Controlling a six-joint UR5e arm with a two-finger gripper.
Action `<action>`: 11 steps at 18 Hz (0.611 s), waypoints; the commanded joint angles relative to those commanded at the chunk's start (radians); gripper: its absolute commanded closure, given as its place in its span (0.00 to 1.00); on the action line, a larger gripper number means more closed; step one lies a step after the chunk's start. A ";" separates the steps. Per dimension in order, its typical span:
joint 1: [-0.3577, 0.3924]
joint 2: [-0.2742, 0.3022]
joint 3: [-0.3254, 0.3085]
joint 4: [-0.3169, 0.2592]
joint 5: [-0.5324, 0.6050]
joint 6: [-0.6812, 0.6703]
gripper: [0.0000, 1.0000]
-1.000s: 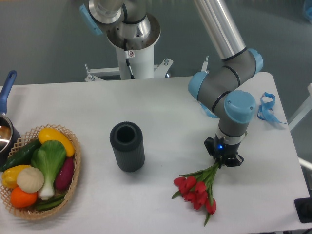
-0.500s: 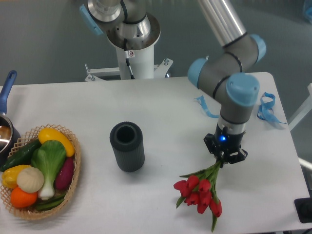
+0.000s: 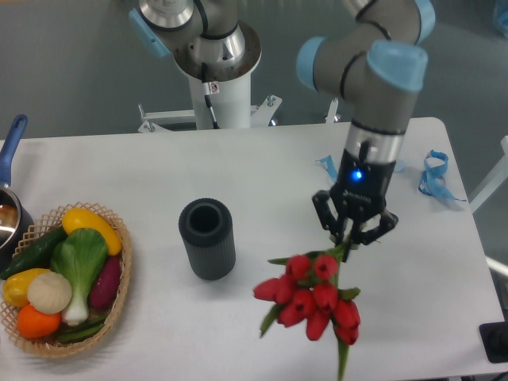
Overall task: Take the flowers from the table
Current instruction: 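Lift the red tulip bunch up off the table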
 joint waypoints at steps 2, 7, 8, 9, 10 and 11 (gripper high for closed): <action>0.011 0.035 -0.018 0.000 -0.065 0.000 0.92; 0.041 0.058 -0.029 -0.002 -0.100 0.002 0.92; 0.043 0.060 -0.031 -0.002 -0.100 0.002 0.92; 0.046 0.061 -0.037 -0.002 -0.100 0.003 0.92; 0.051 0.066 -0.044 0.000 -0.100 0.006 0.92; 0.051 0.068 -0.044 0.000 -0.100 0.005 0.92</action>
